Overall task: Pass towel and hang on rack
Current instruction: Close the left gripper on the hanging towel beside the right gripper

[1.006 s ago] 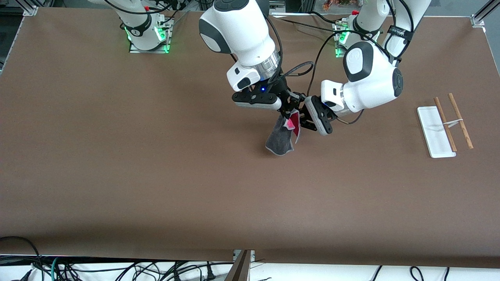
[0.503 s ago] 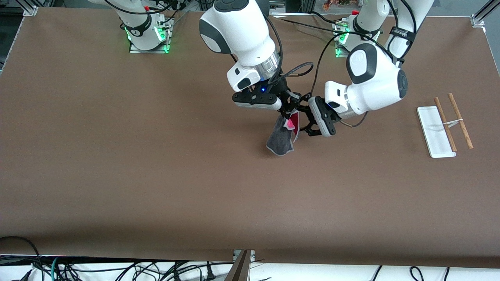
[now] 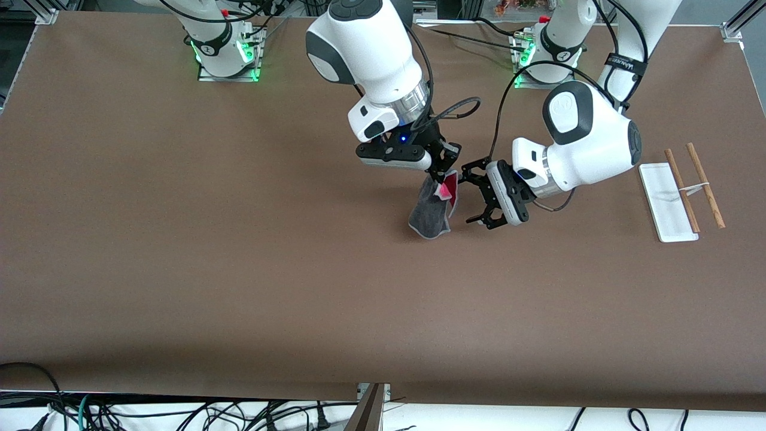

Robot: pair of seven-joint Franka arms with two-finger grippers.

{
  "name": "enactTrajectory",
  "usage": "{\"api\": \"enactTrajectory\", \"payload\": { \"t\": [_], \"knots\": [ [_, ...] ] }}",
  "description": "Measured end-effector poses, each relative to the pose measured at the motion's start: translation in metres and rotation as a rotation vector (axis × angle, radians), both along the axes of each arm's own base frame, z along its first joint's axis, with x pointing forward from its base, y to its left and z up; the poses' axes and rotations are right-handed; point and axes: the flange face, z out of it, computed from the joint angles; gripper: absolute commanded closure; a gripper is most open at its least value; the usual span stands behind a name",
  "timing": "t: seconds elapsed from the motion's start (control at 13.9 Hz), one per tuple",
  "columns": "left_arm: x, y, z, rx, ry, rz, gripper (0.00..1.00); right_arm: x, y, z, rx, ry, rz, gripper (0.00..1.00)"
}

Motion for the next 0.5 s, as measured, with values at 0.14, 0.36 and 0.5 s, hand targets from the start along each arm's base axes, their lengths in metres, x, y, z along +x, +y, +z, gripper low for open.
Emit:
{"api": "enactTrajectory", "payload": {
  "t": [0.14,0.36,0.5],
  "knots": [
    [0.0010,-0.0014,-0.0015,-0.003,0.002,-0.001,0.06,0.0005,0.0004,-0.0014,0.001,-0.001,0.000,1.00],
    [0.0010,-0.0029,-0.0018,-0.003,-0.001,-0.008,0.06,0.0007,0.0007,-0.0020,0.002,-0.002,0.000,1.00],
    [0.0035,-0.0053,0.0038,0.014,-0.049,-0.055,0.06,0.0008,0.0007,-0.0020,0.003,-0.002,0.000,1.00]
  ]
}}
